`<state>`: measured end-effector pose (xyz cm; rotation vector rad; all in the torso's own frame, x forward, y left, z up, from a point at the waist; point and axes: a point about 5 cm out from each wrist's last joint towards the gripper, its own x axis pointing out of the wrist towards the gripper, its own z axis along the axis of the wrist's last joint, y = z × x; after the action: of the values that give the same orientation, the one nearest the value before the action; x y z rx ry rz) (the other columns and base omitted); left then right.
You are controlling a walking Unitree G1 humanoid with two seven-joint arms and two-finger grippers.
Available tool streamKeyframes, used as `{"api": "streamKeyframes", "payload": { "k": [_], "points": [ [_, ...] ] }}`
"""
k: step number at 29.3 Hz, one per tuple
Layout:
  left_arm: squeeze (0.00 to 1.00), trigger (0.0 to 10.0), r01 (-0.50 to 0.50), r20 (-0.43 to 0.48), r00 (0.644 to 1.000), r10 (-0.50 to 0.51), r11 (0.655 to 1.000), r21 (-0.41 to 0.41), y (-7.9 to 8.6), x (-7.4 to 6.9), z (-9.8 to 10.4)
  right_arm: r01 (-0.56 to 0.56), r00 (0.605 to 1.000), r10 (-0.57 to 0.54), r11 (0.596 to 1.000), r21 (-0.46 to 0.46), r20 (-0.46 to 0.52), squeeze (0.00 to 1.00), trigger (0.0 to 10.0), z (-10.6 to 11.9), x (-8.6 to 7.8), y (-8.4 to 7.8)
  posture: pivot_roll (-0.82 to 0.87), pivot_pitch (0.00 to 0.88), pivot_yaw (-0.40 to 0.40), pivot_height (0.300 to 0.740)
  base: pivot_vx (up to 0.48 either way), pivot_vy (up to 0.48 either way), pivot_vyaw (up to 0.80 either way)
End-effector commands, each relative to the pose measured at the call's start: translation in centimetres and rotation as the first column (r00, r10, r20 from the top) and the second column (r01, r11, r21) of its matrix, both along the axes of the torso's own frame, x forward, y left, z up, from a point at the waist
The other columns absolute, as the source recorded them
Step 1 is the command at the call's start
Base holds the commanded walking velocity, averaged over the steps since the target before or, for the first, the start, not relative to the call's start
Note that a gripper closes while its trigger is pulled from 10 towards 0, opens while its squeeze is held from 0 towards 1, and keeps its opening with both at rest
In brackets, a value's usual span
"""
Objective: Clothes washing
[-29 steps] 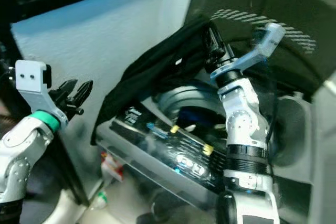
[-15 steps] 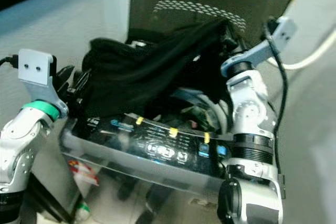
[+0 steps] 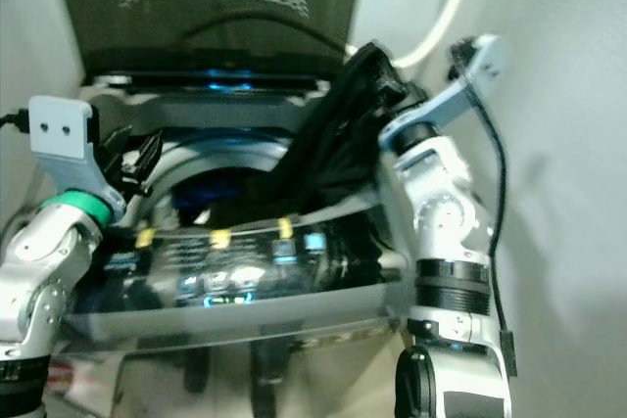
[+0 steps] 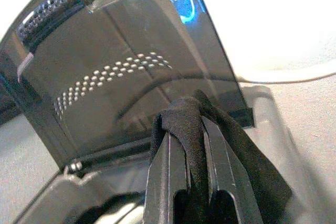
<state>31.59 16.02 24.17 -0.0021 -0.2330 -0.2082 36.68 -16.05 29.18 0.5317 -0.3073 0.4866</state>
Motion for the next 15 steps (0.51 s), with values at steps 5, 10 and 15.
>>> {"api": "streamKeyframes", "payload": {
  "k": [5,10,15],
  "points": [
    [0.00,10.0,-0.030,0.009,1.000,0.030,0.999,-0.021,0.6,-0.5,0.0,-0.133,0.988,0.138,0.988,-0.077,0.063,0.00,10.0,1.2,-0.9,1.8,0.08,0.034,-0.038,0.740,0.000,0.000,-0.16],
    [0.00,10.0,-0.005,0.040,0.999,0.007,0.999,-0.044,0.0,-1.4,0.3,-0.147,0.988,0.152,0.983,-0.113,0.037,0.00,10.0,0.7,-0.6,2.2,0.09,0.037,-0.058,0.740,0.000,0.337,0.00],
    [0.00,10.0,-0.010,0.033,0.999,0.013,0.997,-0.080,-0.4,-1.8,0.1,-0.181,0.982,0.187,0.971,-0.156,0.023,0.00,10.0,0.7,-0.4,2.9,0.08,0.043,-0.070,0.740,0.000,0.096,0.00]
  ]
}}
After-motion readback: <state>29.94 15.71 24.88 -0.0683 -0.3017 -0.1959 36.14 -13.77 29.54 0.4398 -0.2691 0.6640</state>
